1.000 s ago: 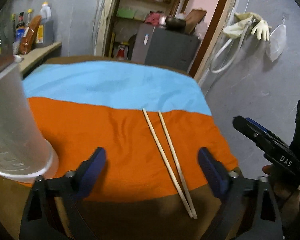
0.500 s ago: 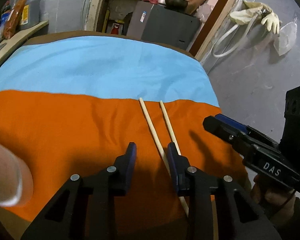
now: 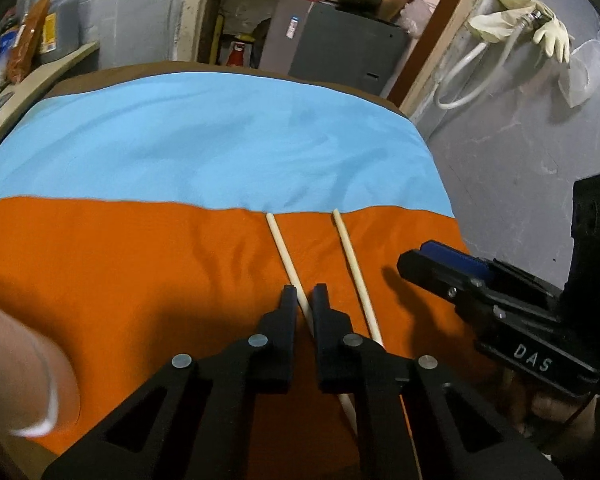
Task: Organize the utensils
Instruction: 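Grasp one wooden chopstick with the left gripper while the right gripper grasps the other, then lift both chopsticks upright and carry them over the white caddy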
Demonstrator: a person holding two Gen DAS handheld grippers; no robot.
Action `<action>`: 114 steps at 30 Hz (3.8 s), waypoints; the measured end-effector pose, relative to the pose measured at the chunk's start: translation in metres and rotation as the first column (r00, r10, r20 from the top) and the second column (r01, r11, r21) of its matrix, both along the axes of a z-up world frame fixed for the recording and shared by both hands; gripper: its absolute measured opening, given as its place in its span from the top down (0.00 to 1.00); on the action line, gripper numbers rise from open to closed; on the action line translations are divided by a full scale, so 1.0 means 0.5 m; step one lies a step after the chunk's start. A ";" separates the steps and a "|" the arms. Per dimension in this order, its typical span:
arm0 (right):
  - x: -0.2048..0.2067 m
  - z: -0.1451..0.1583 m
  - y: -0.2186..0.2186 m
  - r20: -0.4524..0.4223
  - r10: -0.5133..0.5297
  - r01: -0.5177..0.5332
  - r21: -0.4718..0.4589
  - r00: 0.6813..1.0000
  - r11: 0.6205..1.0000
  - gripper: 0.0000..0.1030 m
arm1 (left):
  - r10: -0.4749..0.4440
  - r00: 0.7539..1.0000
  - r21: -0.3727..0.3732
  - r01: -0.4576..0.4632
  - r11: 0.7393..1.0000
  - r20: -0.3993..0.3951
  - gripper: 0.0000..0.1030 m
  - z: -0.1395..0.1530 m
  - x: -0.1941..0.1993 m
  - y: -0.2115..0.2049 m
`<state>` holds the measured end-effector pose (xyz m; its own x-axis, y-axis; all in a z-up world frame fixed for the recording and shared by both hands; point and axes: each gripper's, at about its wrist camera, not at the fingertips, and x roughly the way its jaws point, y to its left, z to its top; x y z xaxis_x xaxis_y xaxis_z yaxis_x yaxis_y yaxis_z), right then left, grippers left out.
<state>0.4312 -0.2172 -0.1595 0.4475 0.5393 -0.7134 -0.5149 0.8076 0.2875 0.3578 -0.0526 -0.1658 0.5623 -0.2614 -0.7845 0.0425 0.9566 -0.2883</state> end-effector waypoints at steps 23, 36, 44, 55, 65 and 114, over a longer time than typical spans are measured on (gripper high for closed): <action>-0.020 -0.009 0.119 -0.056 0.056 -0.065 -0.171 0.997 0.983 0.77 | 0.055 0.996 -0.092 -0.060 0.994 -0.063 0.93 0.012 -0.110 0.024; -0.031 -0.010 0.056 -0.162 -0.036 0.031 -0.033 0.986 0.999 0.97 | 0.068 0.997 -0.075 -0.070 0.995 -0.031 0.98 0.029 -0.151 0.019; -0.148 0.065 -0.029 -0.016 -0.079 0.081 0.234 0.997 0.969 0.97 | 0.087 0.978 -0.141 -0.061 0.988 0.187 0.98 0.112 -0.256 0.032; -0.230 0.200 0.019 0.226 -0.114 0.001 0.446 0.967 0.895 0.97 | 0.179 0.864 -0.209 -0.088 0.974 0.470 0.98 0.267 -0.362 0.110; -0.225 0.313 0.173 0.331 -0.034 -0.178 0.587 0.943 0.790 0.97 | 0.301 0.745 -0.275 -0.164 0.947 0.595 0.98 0.381 -0.391 0.308; -0.322 0.207 0.439 0.838 -0.216 -0.166 0.338 0.502 0.926 0.97 | 0.444 0.453 -0.309 -0.342 0.888 0.773 0.98 0.272 -0.300 0.528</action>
<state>0.2701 0.0024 -0.0559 0.7407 0.6230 0.2513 -0.6363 0.7706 -0.0351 0.2077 0.2113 -0.0295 0.9901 0.1147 0.0808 -0.0702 0.9036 -0.4226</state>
